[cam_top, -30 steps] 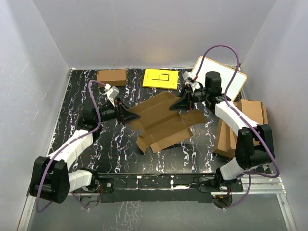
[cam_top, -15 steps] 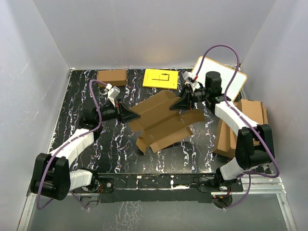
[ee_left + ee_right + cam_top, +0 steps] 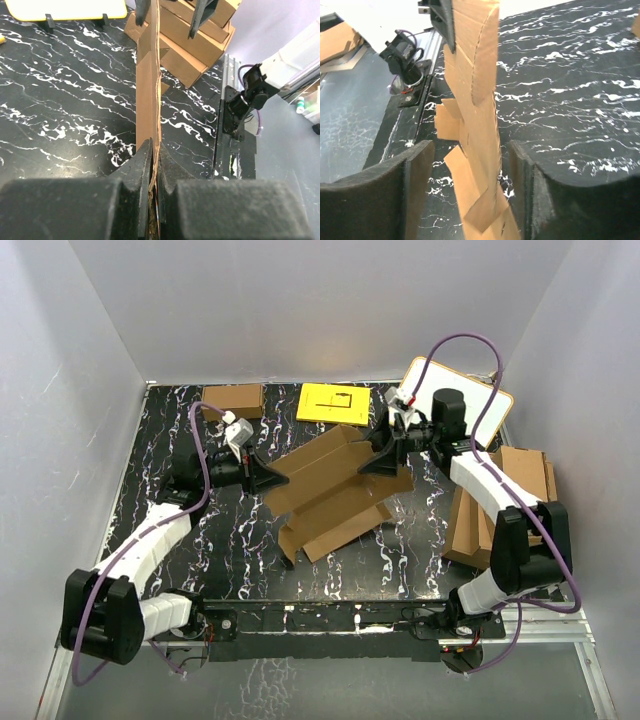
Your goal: Fold the paper box
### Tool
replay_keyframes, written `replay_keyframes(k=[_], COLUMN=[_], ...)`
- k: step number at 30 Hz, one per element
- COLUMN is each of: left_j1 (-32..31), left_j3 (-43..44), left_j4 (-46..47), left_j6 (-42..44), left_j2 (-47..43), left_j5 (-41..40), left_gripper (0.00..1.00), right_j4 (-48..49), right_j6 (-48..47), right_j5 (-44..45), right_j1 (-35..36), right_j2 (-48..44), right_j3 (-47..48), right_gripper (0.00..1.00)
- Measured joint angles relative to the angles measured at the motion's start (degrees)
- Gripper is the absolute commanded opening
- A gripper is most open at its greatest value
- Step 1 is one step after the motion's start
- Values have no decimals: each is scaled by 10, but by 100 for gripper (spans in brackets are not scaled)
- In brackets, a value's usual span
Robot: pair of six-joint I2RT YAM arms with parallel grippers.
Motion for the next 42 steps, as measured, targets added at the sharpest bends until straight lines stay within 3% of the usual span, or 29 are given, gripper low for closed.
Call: replay_keyframes(k=[3,10,14,22,32,39,42], left_j1=[0,0,0,0,0,0,0], left_j3=[13,13,13,11,5,4,4], left_j4=[-71,-167,-186,-207,-210,-212,-212], left_j6=[65,163,187,205,206,209,210], left_j2=[-25,-77,-82,-86,-89,-93,-96], left_j5=[-16,-51,-60,-69,-71,-75,-75], left_gripper=[0,0,0,0,0,0,0], right_j4=[-14,-47,-52,-82,-121,-151,-161], right_j6=[-18,-110,-150,-232,-296,-326,-329], right_j5=[14,127,173,207,230,229,230], right_j1=[-29,-120,-124,-106,-70,-63,-61], right_j2=[-23,-101,-91,-60,-18,-10,-6], right_j3=[-13,-72,-127,-139,-139,-135,-132], right_gripper=[83,83,83,81,51,9,8])
